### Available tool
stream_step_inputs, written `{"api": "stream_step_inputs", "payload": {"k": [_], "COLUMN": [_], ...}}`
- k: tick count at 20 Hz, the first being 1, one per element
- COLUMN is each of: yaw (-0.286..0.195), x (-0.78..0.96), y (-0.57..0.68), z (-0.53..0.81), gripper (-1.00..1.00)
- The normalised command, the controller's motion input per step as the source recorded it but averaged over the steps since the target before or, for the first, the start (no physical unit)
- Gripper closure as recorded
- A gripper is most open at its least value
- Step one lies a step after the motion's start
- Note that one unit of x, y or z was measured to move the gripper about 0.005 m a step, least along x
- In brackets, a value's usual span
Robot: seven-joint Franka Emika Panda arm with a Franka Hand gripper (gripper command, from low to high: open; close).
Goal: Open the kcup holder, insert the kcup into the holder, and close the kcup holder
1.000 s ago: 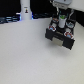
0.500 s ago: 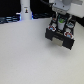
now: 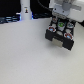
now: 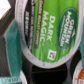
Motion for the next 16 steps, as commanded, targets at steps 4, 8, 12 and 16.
{"api": "stream_step_inputs", "payload": {"k": [4, 8, 12, 16], "yaw": [0.084, 0.09, 0.124, 0.137], "x": [0.04, 0.08, 0.11, 0.17], "y": [0.01, -0.04, -0.14, -0.35], "z": [0.19, 0.31, 0.46, 0.48], "gripper": [-1.0, -1.0, -1.0, -1.0]}}
